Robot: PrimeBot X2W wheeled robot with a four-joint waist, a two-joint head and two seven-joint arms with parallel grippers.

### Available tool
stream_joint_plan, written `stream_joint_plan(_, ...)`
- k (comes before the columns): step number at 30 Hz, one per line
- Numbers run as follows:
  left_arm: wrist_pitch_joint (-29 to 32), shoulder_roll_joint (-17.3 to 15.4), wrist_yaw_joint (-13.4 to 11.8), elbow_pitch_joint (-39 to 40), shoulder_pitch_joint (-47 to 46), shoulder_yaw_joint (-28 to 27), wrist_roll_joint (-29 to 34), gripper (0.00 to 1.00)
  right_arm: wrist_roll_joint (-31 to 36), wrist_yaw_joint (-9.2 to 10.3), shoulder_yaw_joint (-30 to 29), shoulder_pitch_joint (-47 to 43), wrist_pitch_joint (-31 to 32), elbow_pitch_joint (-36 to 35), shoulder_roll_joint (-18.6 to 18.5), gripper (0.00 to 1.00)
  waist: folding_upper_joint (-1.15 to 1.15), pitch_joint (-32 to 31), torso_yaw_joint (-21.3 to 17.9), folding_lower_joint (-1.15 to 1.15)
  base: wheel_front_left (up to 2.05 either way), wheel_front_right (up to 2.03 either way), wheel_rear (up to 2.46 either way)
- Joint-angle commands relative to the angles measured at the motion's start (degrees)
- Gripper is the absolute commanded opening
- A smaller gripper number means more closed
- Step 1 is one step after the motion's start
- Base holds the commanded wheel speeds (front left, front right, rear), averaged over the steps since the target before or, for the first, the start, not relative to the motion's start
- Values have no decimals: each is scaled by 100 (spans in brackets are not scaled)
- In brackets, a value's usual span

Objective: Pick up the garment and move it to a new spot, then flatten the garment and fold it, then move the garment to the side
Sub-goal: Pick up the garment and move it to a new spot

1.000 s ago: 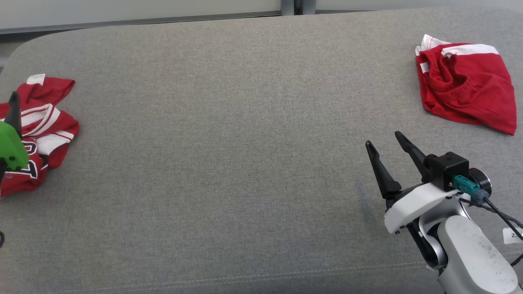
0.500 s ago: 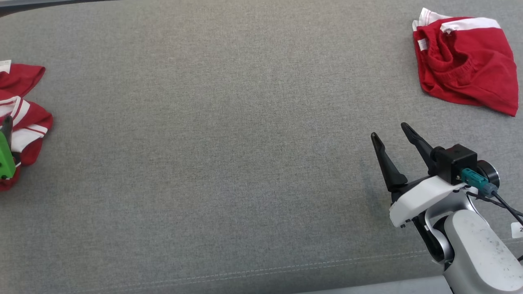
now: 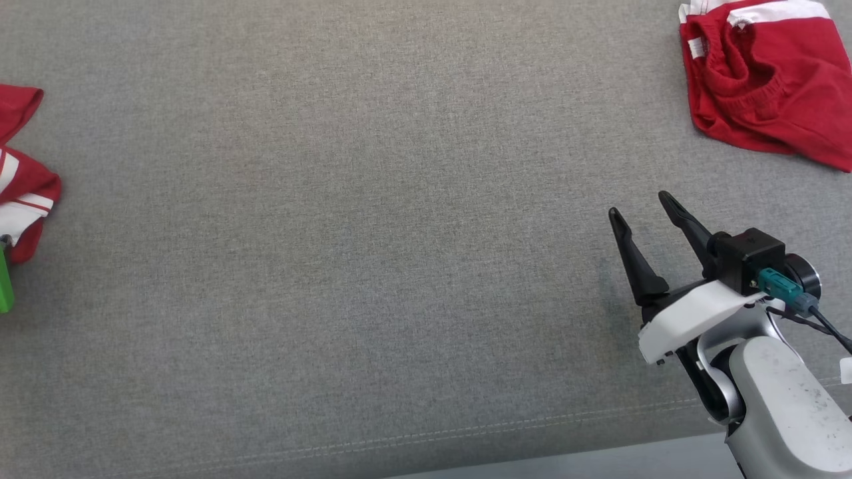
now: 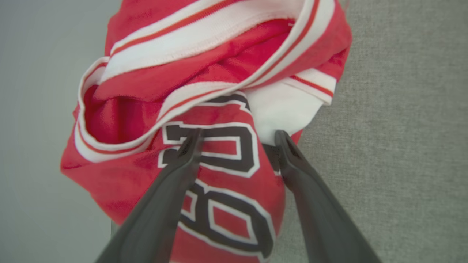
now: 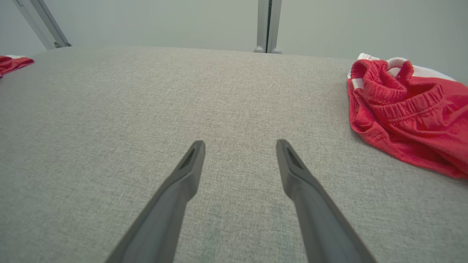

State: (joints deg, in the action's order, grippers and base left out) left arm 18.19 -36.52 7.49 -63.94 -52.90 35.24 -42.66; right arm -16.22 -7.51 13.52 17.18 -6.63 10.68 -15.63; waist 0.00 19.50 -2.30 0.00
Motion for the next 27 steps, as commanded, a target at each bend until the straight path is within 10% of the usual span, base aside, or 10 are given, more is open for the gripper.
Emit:
stream_joint_plan(1, 5, 16, -7, -20, -23, 41, -21, 100, 47, 4, -19, 63, 13, -31, -23, 100, 0, 48, 3, 0, 0, 0, 0)
stream_joint_plan(3, -74, 22, -7, -25, -25, 95, -81, 80, 56, 4, -29, 62, 23, -38, -20, 100, 0, 77, 15, 0, 0, 0, 0)
stream_joint_plan(5, -153, 32, -7, -30, -20, 160, -125, 2, 72, 5, -41, 63, 30, -48, -17, 100, 0, 98, 30, 0, 0, 0, 0)
stream_joint_plan(27, -1598, -104, -7, 695, -579, 1124, -306, 0, -69, 4, 179, 98, -165, 382, 200, 100, 0, -534, 69, 0, 0, 0, 0)
